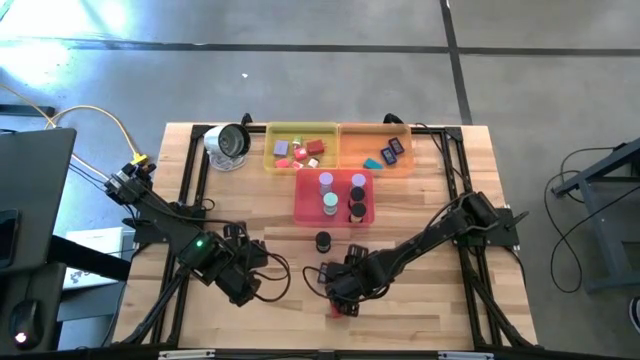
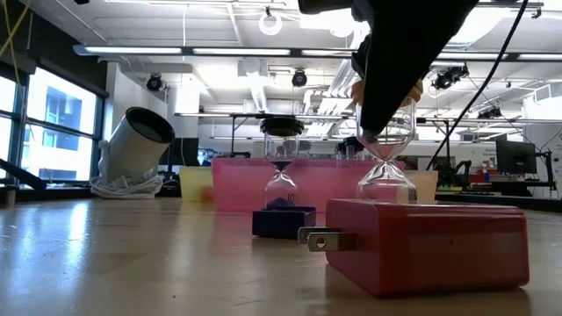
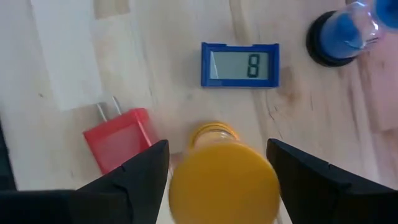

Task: Pick & Place Office items
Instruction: Put the yellow hourglass into the red bin

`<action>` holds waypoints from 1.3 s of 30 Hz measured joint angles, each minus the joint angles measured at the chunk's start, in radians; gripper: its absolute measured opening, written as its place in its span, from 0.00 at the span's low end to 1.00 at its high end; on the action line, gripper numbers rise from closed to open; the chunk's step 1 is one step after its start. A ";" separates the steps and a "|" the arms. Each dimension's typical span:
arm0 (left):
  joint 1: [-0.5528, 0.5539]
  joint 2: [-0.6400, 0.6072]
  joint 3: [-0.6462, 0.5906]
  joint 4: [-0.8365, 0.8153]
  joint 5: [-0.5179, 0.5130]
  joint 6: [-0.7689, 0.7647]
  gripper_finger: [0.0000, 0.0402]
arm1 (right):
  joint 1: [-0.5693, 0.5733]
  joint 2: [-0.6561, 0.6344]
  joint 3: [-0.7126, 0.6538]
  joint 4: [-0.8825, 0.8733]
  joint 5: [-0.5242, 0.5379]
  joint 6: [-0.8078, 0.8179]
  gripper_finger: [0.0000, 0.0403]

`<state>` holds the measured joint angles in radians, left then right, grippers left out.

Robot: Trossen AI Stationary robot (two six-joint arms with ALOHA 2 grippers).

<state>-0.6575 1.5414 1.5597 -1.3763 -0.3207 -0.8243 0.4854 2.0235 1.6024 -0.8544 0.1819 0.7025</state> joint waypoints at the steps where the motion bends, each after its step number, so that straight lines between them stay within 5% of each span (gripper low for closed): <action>1: 0.000 0.000 0.000 0.000 -0.004 0.000 0.54 | -0.002 0.000 0.000 -0.002 0.001 0.000 0.64; 11: 0.001 0.000 0.000 0.000 -0.054 0.060 0.54 | -0.016 0.004 0.000 -0.005 -0.009 -0.012 0.45; 24: 0.001 0.000 0.000 0.000 -0.054 0.092 0.54 | -0.038 0.007 0.025 -0.074 -0.009 0.083 0.45; 39: 0.070 0.000 0.000 0.005 -0.107 0.313 0.54 | -0.062 0.007 0.370 -0.354 0.141 0.081 0.45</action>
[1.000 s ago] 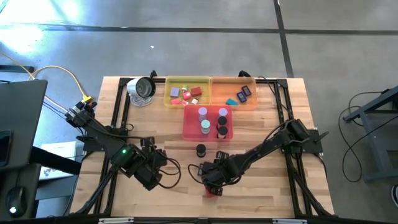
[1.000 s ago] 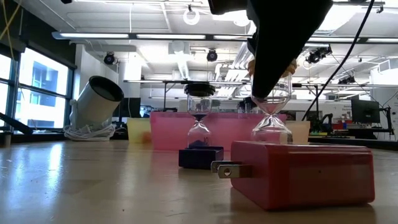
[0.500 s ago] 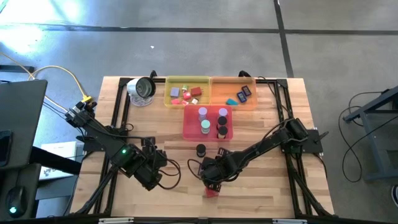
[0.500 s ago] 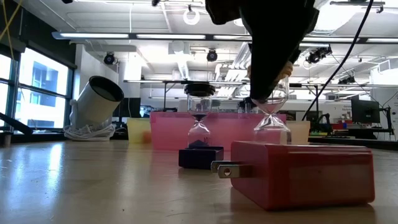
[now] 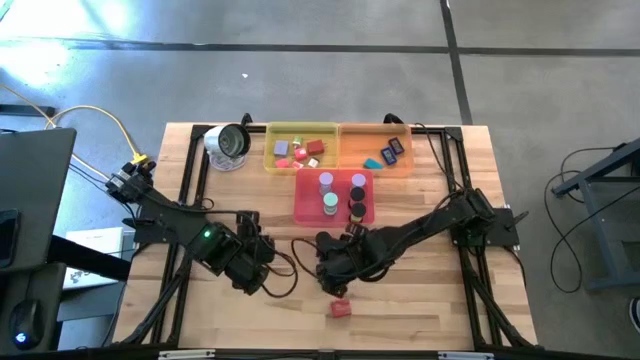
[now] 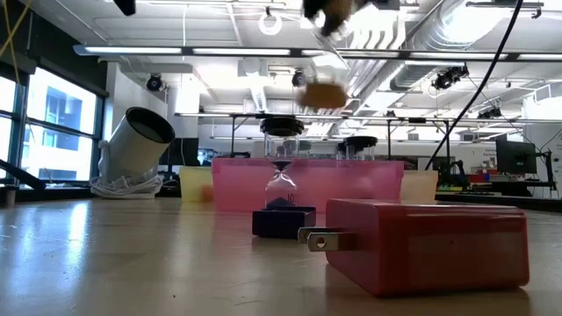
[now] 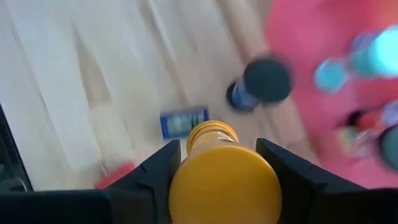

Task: Pick & Place Office items
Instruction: Put the yellow hourglass into the red bin

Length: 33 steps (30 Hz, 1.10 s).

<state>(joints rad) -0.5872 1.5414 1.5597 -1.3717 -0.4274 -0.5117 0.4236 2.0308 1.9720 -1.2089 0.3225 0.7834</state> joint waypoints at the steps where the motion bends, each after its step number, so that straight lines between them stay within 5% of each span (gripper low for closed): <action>1: 0.009 0.000 0.000 -0.001 0.000 0.000 0.54 | 0.000 0.000 0.031 -0.010 0.026 -0.001 0.45; 9: 0.039 0.000 0.000 0.000 -0.002 0.008 0.54 | 0.027 -0.035 0.220 -0.089 0.258 -0.003 0.45; 20: 0.039 -0.040 0.002 0.163 -0.075 0.082 0.54 | 0.090 -0.203 0.226 -0.129 0.443 -0.026 0.45; 25: 0.037 -0.108 0.002 0.460 -0.162 0.305 0.54 | 0.108 -0.259 0.226 -0.120 0.483 -0.028 0.45; 33: 0.013 -0.176 0.004 0.949 -0.231 0.880 0.54 | 0.139 -0.325 0.226 0.007 0.558 -0.130 0.45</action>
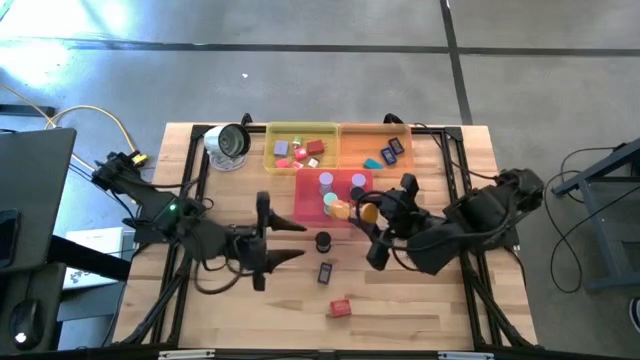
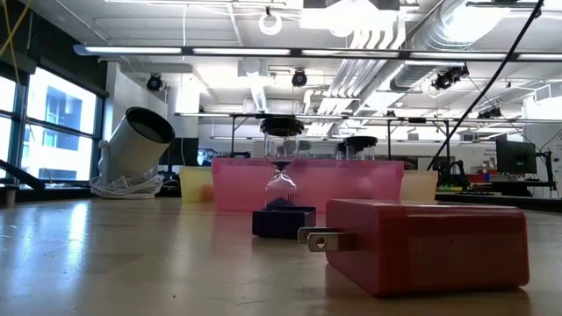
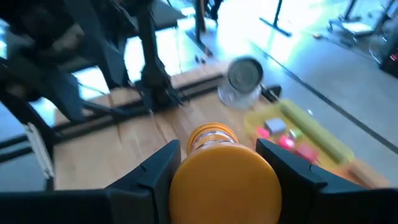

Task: Pick & Place Office items
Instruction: Put the yellow hourglass into the red bin

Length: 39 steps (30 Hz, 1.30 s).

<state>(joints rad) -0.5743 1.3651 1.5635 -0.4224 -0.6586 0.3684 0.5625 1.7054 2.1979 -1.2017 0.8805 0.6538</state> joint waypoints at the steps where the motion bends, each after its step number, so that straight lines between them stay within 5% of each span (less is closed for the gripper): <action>1: 0.001 0.000 0.000 0.030 0.000 0.063 0.54 | 0.003 -0.007 0.000 0.032 0.003 -0.028 0.45; 10: 0.067 0.059 0.000 0.222 0.000 0.332 0.54 | 0.001 -0.045 0.000 0.290 -0.024 -0.296 0.45; 20: 0.054 0.106 -0.001 0.433 -0.090 0.527 0.54 | -0.010 -0.045 0.000 0.300 -0.043 -0.345 0.45; 33: 0.027 0.105 -0.002 0.546 -0.059 0.213 0.54 | -0.048 -0.049 -0.001 0.325 -0.051 -0.368 0.45; 39: 0.027 0.105 -0.002 0.568 -0.058 0.356 0.54 | -0.049 -0.052 -0.001 0.328 -0.045 -0.368 0.45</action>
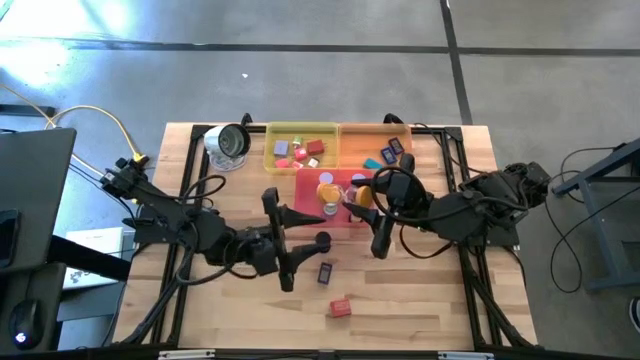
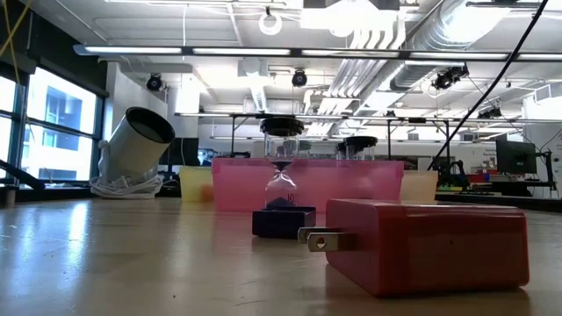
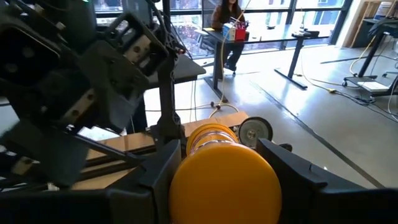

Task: Pick & Place Office items
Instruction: Put the yellow hourglass into the red bin

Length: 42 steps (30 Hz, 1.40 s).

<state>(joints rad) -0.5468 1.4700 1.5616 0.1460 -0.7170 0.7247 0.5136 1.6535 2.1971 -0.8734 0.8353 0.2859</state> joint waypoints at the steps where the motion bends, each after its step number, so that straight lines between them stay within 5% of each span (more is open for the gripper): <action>1: 0.001 0.000 0.000 -0.001 0.000 0.007 0.54 | 0.000 -0.001 0.000 0.000 0.000 0.000 0.45; 11: -0.013 0.000 0.000 0.005 -0.064 0.099 0.58 | 0.000 -0.002 0.000 0.000 0.000 0.002 0.45; 23: -0.018 0.000 0.000 0.012 -0.127 0.090 0.93 | 0.000 -0.002 0.000 0.017 -0.001 -0.005 0.45; 42: -0.018 0.000 0.001 0.012 -0.119 0.012 0.94 | -0.005 -0.013 0.000 0.109 -0.144 0.008 0.45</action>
<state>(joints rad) -0.5652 1.4704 1.5623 0.1583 -0.8364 0.7368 0.5083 1.6409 2.1971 -0.7643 0.6910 0.2935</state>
